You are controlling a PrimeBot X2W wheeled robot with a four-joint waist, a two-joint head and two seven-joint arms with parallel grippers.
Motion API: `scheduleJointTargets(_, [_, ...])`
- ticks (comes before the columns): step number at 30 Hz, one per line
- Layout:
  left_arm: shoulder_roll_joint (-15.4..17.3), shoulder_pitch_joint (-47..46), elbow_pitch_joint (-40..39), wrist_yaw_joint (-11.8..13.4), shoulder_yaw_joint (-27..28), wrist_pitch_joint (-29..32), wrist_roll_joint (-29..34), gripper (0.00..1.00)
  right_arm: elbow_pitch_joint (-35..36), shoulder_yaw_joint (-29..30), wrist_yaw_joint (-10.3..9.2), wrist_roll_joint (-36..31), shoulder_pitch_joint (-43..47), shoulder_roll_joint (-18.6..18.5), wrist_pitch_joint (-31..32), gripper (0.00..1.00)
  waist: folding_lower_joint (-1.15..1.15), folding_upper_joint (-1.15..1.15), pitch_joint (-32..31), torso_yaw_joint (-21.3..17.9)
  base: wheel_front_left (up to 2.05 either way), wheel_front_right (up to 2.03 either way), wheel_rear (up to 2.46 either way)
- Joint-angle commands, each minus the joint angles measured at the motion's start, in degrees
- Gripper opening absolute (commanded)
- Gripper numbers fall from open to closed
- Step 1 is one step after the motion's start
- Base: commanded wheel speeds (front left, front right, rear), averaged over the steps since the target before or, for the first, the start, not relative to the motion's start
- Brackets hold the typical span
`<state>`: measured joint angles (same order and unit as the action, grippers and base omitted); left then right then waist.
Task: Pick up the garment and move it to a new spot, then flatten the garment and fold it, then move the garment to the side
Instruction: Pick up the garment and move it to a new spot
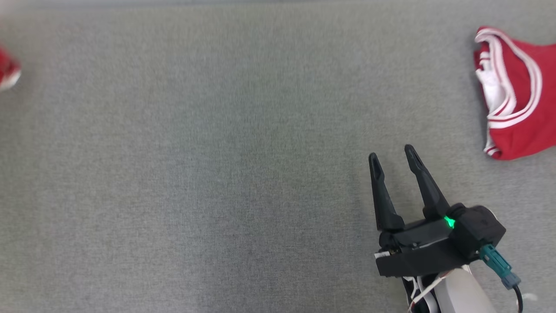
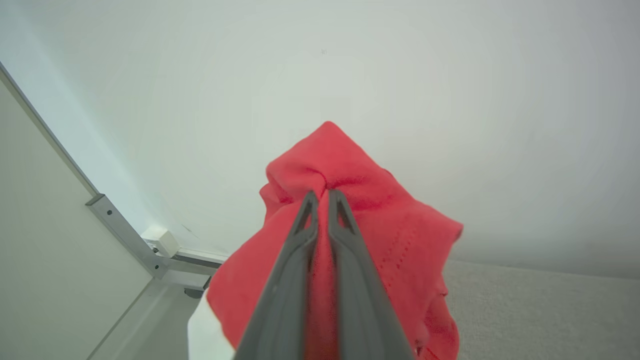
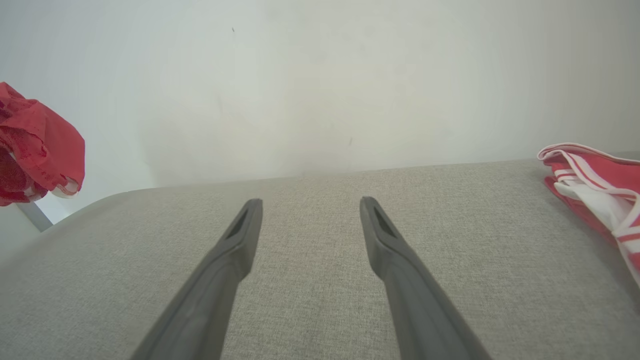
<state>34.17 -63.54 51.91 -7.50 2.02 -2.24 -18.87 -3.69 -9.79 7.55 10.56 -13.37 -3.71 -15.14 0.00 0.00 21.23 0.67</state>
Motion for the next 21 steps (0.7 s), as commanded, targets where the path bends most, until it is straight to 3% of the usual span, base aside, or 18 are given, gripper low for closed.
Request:
scheduleJointTargets(1, [-0.11, -1.16, -1.57, 0.09, -0.99, -1.22, -0.48, 0.00, -0.03, 0.25, -0.09, 0.41, 0.96, 0.29, -0.07, 1.00, 0.00, 0.00, -2.71, -0.60, 0.00, 0.00, 0.00])
scheduleJointTargets(12, [-8.69, -0.56, -20.67, 0.55, -7.36, 0.22, -2.93, 0.00, -0.75, 2.66, -0.09, 1.13, 4.10, 0.79, -0.07, 1.00, 0.00, 0.00, -7.55, -6.79, 0.00, 0.00, 0.00])
scheduleJointTargets(16, [-12.36, 4.74, -30.70, 2.46, -8.07, 2.11, -4.57, 0.00, -1.02, 2.71, -0.09, 2.49, 4.54, 0.89, -0.07, 1.00, 0.00, 0.00, -8.34, -11.29, 0.00, 0.00, 0.00])
scheduleJointTargets(21, [-17.73, 13.26, -39.39, 4.60, -9.62, 3.77, -7.45, 0.00, -1.19, 3.94, -0.09, 4.13, 5.99, 0.88, -0.07, 1.00, 0.00, 0.00, -9.23, -14.00, 0.00, 0.00, 0.00])
